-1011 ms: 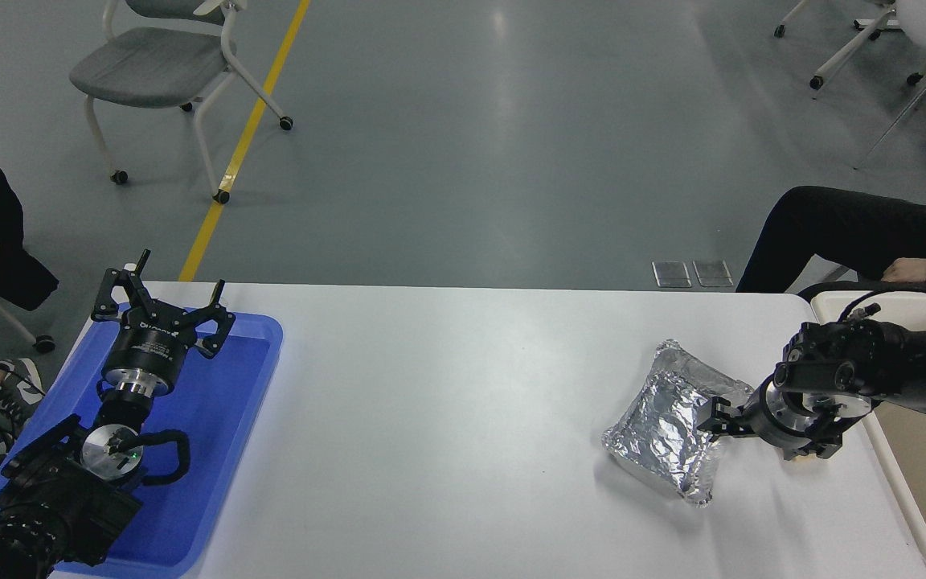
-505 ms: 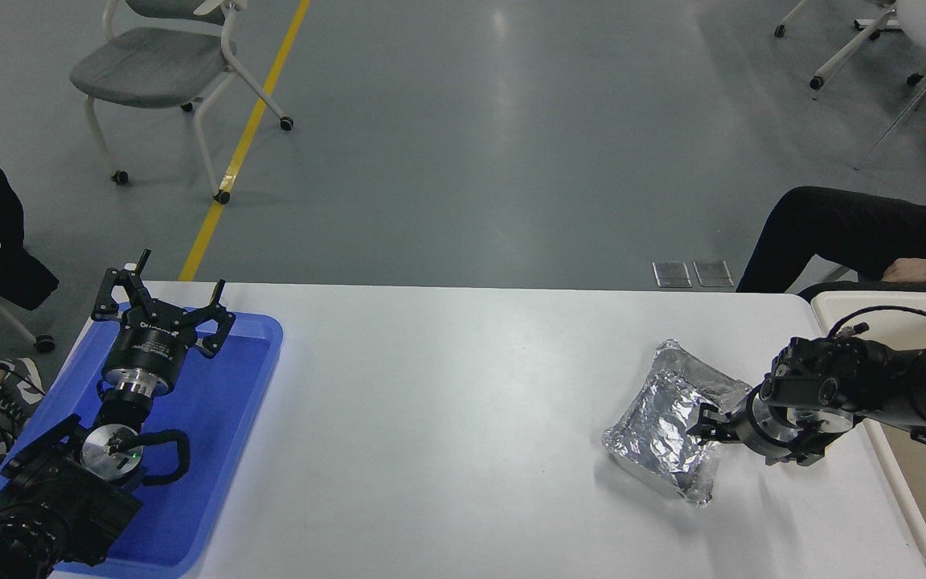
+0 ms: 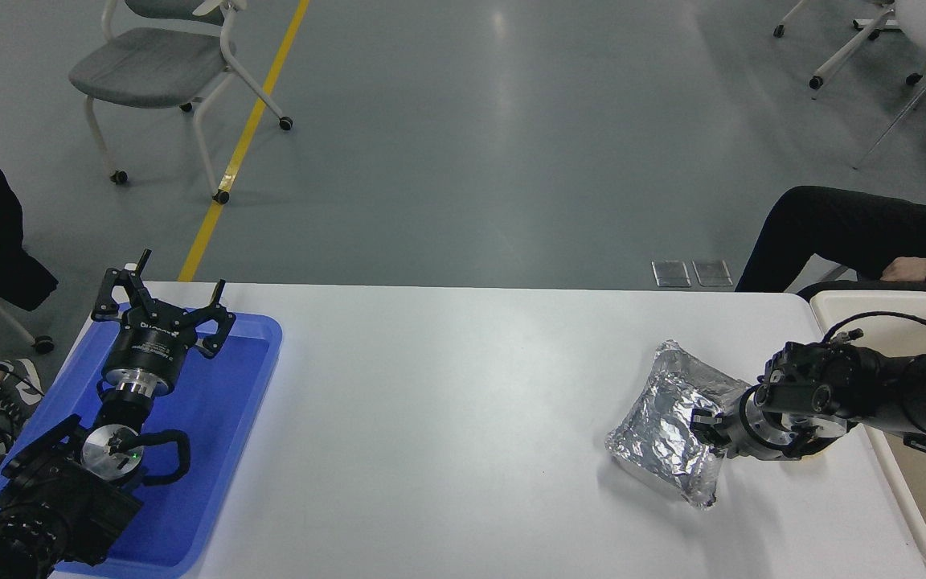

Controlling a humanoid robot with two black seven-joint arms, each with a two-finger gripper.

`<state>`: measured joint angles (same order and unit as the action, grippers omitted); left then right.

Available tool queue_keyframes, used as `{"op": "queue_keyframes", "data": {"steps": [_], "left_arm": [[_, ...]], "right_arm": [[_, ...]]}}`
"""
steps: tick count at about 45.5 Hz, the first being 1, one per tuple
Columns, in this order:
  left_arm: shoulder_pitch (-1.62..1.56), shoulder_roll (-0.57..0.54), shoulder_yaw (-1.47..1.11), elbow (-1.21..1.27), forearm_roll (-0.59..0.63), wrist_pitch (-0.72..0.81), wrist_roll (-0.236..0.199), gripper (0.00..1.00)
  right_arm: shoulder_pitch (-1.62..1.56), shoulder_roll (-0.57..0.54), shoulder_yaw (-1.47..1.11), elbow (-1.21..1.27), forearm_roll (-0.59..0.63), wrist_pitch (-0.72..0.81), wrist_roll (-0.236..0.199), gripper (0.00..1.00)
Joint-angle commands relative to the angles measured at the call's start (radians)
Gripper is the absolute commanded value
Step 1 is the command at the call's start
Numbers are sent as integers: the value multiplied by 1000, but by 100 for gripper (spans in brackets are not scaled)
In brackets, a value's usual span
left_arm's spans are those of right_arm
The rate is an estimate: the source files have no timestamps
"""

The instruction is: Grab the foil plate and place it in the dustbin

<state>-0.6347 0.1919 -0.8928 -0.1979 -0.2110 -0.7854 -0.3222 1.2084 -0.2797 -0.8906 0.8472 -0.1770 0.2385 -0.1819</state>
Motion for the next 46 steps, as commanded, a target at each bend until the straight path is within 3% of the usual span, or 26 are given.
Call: {"op": "queue_keyframes", "data": {"steps": [1, 20, 46], "left_arm": [[0, 0, 0, 0, 1, 0, 0, 100], [0, 1, 0, 0, -1, 0, 0, 100], [0, 3, -1, 0, -1, 0, 0, 100]], "right_arm": [[60, 2, -21, 26, 2, 7, 10, 0], [385, -10, -201, 240, 19, 10, 13, 0], [776, -44, -350, 495, 41, 94, 50, 0]]}}
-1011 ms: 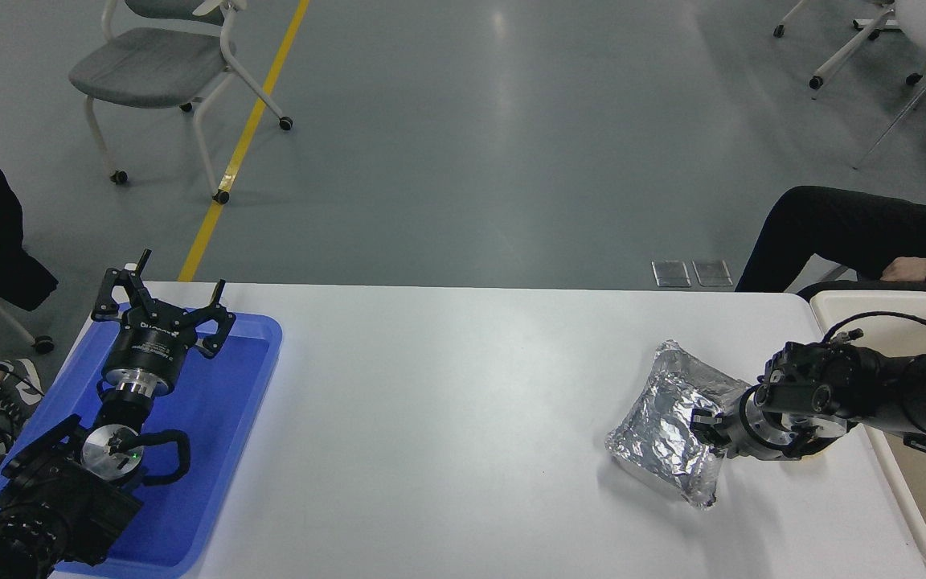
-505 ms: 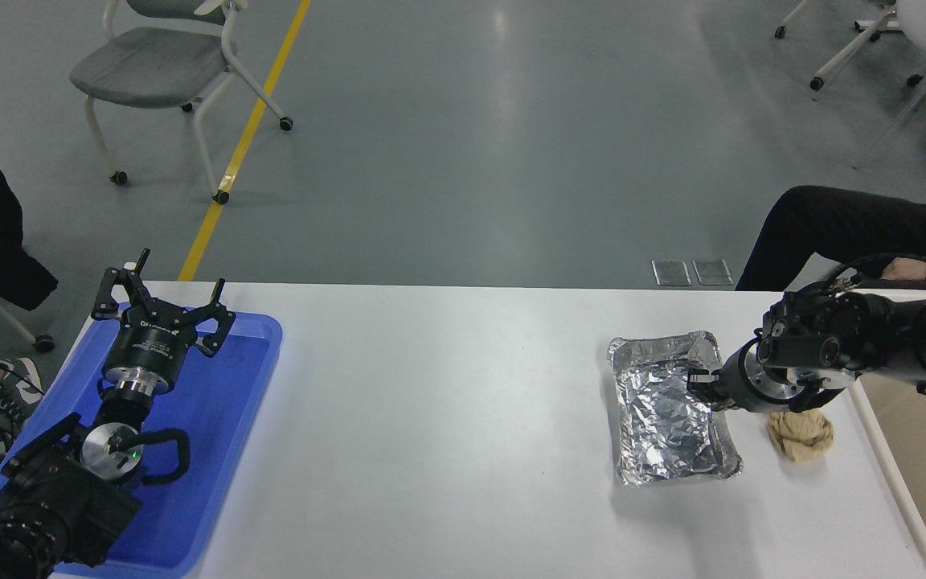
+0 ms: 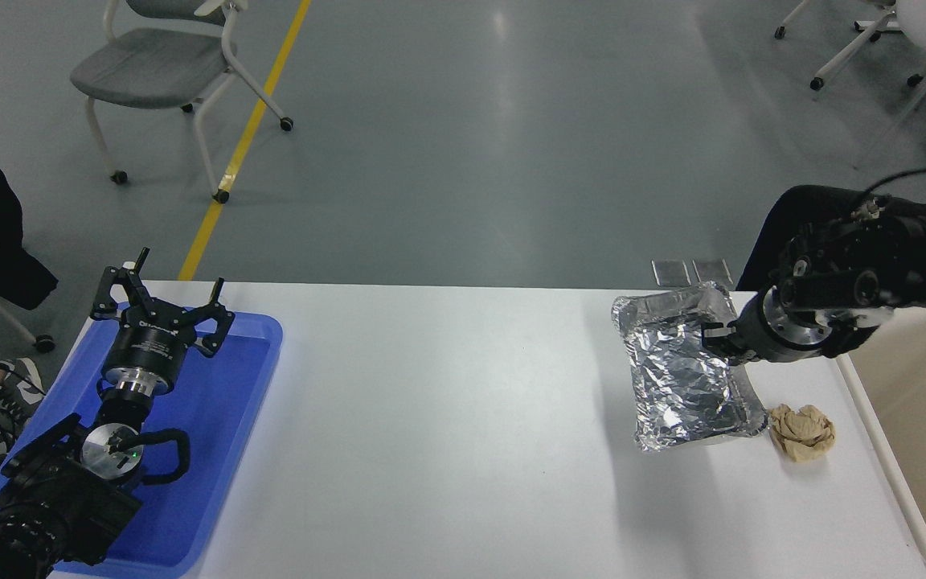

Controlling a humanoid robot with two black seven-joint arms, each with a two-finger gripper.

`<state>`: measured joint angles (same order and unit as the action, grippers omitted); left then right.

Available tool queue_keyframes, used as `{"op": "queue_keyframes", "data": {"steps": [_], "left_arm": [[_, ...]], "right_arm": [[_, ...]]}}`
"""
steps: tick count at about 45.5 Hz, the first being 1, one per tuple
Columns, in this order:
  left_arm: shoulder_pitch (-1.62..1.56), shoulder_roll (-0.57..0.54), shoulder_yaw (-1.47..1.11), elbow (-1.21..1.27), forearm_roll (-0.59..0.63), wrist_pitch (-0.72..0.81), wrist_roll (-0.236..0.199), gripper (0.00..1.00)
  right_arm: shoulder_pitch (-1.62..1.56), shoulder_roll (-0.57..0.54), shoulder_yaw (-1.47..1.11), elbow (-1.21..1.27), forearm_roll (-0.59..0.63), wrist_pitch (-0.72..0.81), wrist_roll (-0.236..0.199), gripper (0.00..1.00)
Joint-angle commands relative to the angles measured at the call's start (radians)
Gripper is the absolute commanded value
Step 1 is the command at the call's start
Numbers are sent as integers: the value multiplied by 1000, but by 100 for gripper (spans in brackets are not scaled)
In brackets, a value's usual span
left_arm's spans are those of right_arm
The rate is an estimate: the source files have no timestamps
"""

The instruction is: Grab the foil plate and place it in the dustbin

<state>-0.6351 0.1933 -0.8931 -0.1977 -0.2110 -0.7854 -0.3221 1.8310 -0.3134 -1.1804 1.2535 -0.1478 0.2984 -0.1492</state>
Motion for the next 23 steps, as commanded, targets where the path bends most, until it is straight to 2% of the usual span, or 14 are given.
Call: {"op": "queue_keyframes", "data": {"steps": [1, 9, 14, 23], "left_arm": [[0, 1, -1, 0, 1, 0, 0, 100], [0, 3, -1, 0, -1, 0, 0, 100], [0, 3, -1, 0, -1, 0, 0, 100], [2, 5, -1, 0, 1, 0, 0, 100]], "right_arm": [[178, -10, -79, 98, 13, 54, 20, 0], [292, -10, -117, 145, 16, 111, 25, 0], [352, -10, -151, 168, 16, 139, 43, 0], [421, -10, -177, 198, 16, 162, 43, 0]]}}
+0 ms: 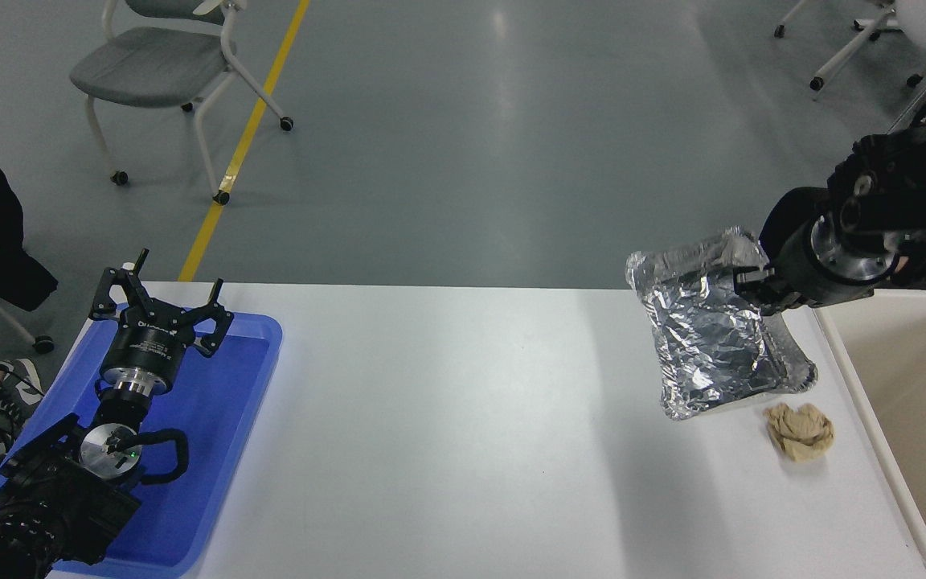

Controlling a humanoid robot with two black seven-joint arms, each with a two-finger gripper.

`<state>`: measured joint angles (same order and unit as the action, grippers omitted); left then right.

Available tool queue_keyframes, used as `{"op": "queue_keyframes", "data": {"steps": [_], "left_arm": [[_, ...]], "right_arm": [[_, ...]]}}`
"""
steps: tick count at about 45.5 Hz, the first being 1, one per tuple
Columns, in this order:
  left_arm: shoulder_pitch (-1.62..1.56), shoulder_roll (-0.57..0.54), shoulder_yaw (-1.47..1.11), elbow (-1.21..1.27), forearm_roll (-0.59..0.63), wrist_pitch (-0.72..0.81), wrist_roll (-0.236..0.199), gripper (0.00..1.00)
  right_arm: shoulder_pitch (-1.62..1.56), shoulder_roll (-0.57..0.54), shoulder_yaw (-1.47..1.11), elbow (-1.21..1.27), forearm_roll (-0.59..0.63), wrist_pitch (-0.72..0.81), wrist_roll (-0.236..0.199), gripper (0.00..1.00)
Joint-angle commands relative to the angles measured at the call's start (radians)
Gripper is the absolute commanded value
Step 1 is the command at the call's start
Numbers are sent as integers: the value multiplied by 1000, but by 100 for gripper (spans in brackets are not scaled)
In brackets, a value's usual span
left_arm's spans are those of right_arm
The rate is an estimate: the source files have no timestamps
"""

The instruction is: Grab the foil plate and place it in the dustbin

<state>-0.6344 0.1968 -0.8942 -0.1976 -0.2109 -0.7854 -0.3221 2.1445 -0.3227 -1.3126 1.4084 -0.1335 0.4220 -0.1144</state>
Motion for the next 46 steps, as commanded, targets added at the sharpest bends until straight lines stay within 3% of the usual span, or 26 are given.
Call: {"op": "queue_keyframes", "data": {"steps": [1, 26, 37, 46], "left_arm": [[1, 1, 0, 0, -1, 0, 0, 100], [1, 3, 0, 0, -1, 0, -2, 100], [1, 3, 0, 0, -1, 0, -3, 100], [1, 1, 0, 3, -1, 0, -3, 100]], "right_arm": [[115, 1, -47, 43, 2, 40, 9, 0], [146, -12, -152, 35, -61, 55, 7, 0], [129, -140, -226, 15, -213, 54, 9, 0], [8, -308, -214, -175, -362, 55, 10, 0]]}}
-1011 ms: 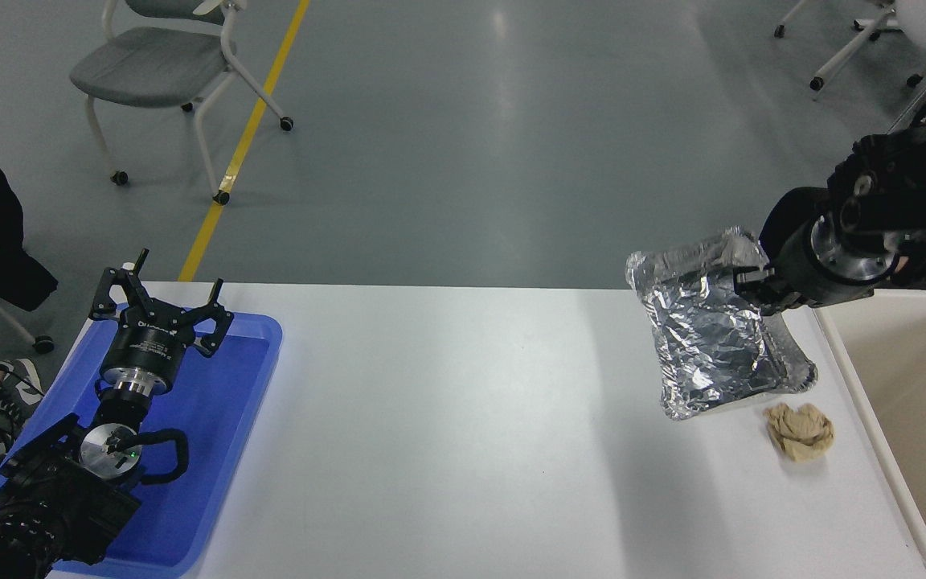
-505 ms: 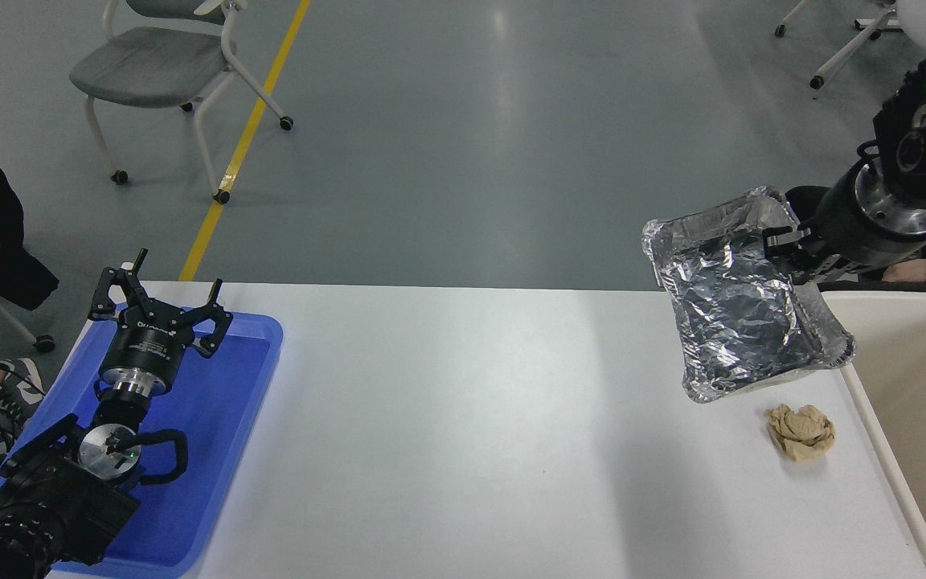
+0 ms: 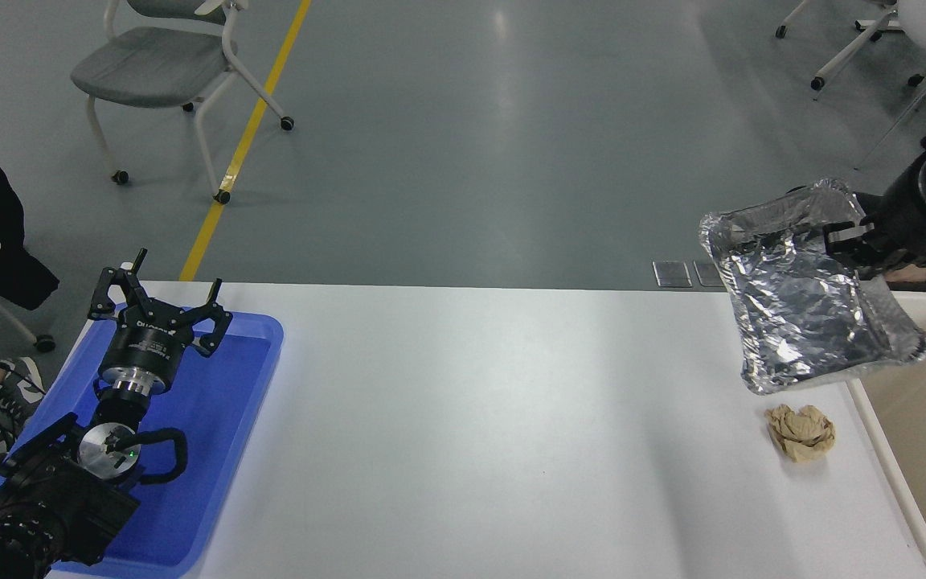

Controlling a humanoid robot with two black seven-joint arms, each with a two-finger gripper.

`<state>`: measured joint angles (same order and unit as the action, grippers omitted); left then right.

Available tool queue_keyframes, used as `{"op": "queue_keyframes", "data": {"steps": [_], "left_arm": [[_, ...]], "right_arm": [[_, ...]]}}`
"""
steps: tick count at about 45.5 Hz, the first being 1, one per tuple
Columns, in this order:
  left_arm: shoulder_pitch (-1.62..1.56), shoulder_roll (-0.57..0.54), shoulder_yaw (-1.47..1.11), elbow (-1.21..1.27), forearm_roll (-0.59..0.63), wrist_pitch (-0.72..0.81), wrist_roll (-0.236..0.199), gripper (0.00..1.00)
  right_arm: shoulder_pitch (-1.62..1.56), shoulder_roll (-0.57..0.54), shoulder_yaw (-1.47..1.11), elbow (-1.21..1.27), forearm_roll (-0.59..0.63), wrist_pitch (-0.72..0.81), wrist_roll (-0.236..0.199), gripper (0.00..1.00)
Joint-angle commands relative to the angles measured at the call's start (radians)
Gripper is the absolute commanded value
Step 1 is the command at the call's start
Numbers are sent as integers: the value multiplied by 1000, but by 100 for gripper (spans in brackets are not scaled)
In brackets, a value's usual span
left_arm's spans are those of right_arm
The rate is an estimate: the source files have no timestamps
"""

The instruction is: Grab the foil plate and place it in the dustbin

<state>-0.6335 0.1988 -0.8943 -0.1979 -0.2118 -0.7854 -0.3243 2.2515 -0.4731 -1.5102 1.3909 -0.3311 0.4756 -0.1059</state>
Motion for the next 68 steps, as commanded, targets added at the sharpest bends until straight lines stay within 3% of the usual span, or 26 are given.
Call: {"op": "queue_keyframes", "data": {"steps": [1, 14, 22, 28, 35, 49, 68], "left_arm": [[0, 1, 0, 0, 0, 0, -1, 100], [0, -1, 0, 0, 0, 0, -1, 100], [0, -1, 0, 3, 0, 0, -1, 100], [0, -1, 2, 0, 0, 0, -1, 100], [0, -1, 2, 0, 0, 0, -1, 100], [0, -1, 0, 0, 0, 0, -1, 100], [0, -1, 0, 0, 0, 0, -1, 100]], "right_arm": [[-118, -177, -13, -183, -184, 1, 2, 0], [-459, -340, 223, -522, -419, -9, 3, 0], [-693, -346, 392, -651, -433, -54, 3, 0], [-891, -335, 461, -722, -433, -189, 3, 0], [-1096, -269, 544, -831, -430, -290, 3, 0], [-1434, -96, 772, -1170, -414, -338, 28, 0], [-1491, -51, 800, -1198, -413, -440, 28, 0]]}}
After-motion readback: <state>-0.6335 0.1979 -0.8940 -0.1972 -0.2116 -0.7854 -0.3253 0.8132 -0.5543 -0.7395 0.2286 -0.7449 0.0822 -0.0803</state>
